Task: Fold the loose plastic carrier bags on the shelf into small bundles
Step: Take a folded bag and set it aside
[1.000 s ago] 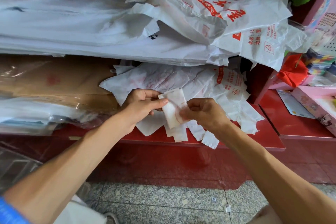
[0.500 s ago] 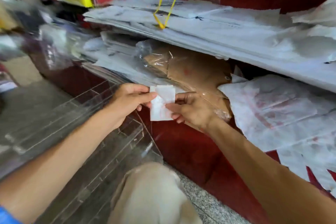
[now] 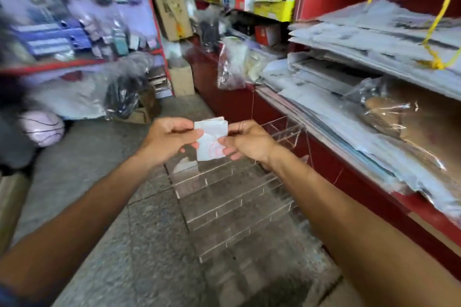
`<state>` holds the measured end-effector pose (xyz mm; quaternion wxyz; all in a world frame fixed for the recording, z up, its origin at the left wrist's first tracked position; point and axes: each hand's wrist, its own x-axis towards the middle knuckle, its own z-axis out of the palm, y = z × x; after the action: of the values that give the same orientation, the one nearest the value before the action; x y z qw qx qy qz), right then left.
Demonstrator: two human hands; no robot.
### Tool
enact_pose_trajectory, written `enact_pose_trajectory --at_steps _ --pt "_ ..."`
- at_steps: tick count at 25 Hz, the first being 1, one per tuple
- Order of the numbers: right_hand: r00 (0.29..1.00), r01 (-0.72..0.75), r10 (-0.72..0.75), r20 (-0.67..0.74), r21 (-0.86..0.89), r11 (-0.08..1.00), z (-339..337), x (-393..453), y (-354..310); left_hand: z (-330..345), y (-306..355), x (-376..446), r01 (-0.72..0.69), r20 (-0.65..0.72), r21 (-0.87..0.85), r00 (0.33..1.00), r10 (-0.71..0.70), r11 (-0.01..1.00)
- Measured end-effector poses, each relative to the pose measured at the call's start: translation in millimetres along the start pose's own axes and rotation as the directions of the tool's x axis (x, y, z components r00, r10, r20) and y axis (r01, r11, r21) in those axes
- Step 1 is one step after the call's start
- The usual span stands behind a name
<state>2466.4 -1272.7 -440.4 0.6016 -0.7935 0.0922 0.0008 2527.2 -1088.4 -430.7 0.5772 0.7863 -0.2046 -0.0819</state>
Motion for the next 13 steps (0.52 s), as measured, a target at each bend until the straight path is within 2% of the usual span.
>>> enact_pose_trajectory --at_steps 6,11,13 --pt "0.995 0.094 -0.094 -0.016 -0.005 0.996 91 50 6 -53 -42 -8 0.029 -0.151 -0.046 0.988 -0.036 0.998" --pt "0.997 0.082 -0.080 0.018 -0.163 0.983 101 58 17 -56 -70 -10 0.099 -0.175 -0.044 0.979 -0.106 0.994" --pt "0.994 0.083 -0.094 -0.050 -0.198 0.977 102 56 20 -52 -78 -8 0.094 -0.205 -0.045 0.974 -0.101 0.995"
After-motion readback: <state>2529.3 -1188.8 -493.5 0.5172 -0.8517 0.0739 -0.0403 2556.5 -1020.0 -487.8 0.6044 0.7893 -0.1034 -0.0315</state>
